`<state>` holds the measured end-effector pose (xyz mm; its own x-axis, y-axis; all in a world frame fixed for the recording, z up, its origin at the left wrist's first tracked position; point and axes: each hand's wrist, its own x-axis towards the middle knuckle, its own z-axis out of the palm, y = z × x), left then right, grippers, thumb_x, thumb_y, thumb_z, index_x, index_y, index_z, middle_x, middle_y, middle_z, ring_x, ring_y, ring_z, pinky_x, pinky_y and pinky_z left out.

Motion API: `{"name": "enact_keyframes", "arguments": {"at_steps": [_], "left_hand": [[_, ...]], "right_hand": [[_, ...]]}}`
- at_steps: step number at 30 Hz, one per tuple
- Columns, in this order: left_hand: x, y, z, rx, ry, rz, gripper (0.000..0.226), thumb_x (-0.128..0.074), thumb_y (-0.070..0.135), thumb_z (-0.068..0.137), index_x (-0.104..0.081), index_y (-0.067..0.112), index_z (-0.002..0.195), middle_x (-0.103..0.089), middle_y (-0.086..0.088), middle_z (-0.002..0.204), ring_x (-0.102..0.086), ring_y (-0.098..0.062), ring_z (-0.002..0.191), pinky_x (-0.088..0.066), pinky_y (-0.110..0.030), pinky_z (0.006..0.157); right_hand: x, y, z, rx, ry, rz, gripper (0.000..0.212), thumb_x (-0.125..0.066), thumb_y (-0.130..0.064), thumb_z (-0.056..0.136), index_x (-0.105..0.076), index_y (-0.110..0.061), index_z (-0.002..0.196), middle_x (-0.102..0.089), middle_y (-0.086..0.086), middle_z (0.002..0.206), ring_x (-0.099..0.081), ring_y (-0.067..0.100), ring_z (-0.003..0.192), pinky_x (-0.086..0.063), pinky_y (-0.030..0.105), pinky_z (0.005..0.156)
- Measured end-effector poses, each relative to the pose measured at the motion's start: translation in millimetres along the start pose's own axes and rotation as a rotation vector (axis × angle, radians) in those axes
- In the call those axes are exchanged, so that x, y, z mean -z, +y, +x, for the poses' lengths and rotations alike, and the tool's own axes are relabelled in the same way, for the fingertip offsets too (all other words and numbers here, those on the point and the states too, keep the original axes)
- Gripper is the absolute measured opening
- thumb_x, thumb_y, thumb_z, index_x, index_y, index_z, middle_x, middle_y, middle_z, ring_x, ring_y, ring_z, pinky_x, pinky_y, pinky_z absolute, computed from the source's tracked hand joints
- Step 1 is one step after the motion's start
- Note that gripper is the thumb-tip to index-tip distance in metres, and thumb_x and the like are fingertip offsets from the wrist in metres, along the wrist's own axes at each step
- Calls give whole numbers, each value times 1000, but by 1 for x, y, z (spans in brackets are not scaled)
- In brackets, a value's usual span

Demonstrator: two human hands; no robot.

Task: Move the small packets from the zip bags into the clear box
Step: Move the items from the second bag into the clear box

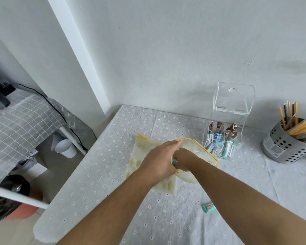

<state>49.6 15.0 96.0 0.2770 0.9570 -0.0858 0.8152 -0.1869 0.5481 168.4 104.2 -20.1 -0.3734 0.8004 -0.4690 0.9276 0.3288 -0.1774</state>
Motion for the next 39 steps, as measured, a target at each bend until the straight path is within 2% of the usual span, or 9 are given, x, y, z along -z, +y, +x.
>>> {"name": "enact_keyframes", "arguments": {"at_steps": [3, 7, 10, 13, 15, 18, 23, 31, 39], "left_hand": [[2, -1, 0, 7, 0, 10, 85, -65, 3, 74, -28, 27, 147, -36, 9, 150, -37, -7, 135, -35, -24, 110], [3, 0, -1, 9, -6, 1, 85, -66, 4, 73, -29, 26, 146, -38, 9, 149, -40, -7, 133, -38, -25, 108], [2, -1, -2, 11, -8, -6, 85, -67, 3, 72, -31, 25, 146, -41, 9, 147, -42, -8, 131, -40, -27, 107], [1, -3, -2, 14, -4, -7, 84, -66, 3, 71, -32, 25, 145, -41, 9, 147, -42, -9, 132, -40, -29, 107], [1, -3, -3, 9, -3, -8, 83, -65, 3, 72, -32, 24, 145, -41, 8, 148, -41, -9, 133, -40, -28, 107], [1, -2, -4, 3, -1, -12, 83, -66, 3, 72, -32, 24, 145, -40, 8, 148, -39, -7, 134, -38, -28, 109], [1, -3, -7, 30, -16, -23, 81, -66, 5, 74, -32, 27, 145, -38, 12, 149, -46, -9, 129, -39, -24, 106], [7, 0, -9, 60, -33, -20, 80, -65, 5, 77, -31, 29, 145, -36, 13, 149, -57, -20, 111, -38, -14, 93], [10, 2, -6, 64, -33, -17, 83, -66, 5, 76, -28, 30, 146, -36, 13, 150, -60, -21, 105, -44, -19, 93]], "right_hand": [[9, 2, -3, -15, 1, 131, 40, -63, -26, 84, -56, -7, 119, -60, 9, 119, -57, 26, 104, -44, 27, 77], [14, 5, -7, -43, -15, 321, 35, -65, -22, 84, -56, -6, 113, -54, 6, 97, -49, 20, 82, -35, 19, 49], [13, 6, -5, -109, -37, 615, 29, -69, -13, 76, -53, -16, 100, -61, 7, 95, -53, 20, 74, -44, 25, 51], [13, 2, -4, -143, -15, 779, 17, -67, -15, 79, -56, -11, 90, -58, 5, 76, -54, 18, 65, -44, 29, 61], [11, 0, -2, -176, 7, 802, 15, -65, -16, 82, -54, -9, 75, -55, 6, 70, -52, 21, 62, -42, 30, 62], [7, -3, 0, -219, 0, 762, 34, -65, -16, 83, -46, -11, 55, -48, 6, 57, -46, 19, 53, -40, 31, 61], [5, -11, -2, -228, -42, 657, 35, -57, -19, 87, -43, -11, 56, -45, 4, 56, -43, 15, 50, -35, 24, 49], [21, -12, -13, -182, -71, 596, 39, -55, -13, 87, -38, -12, 53, -36, 1, 55, -33, 14, 49, -25, 22, 47], [35, -3, -21, -177, -13, 817, 17, -64, -5, 67, -53, -8, 54, -55, 8, 51, -51, 20, 51, -41, 27, 57]]}}
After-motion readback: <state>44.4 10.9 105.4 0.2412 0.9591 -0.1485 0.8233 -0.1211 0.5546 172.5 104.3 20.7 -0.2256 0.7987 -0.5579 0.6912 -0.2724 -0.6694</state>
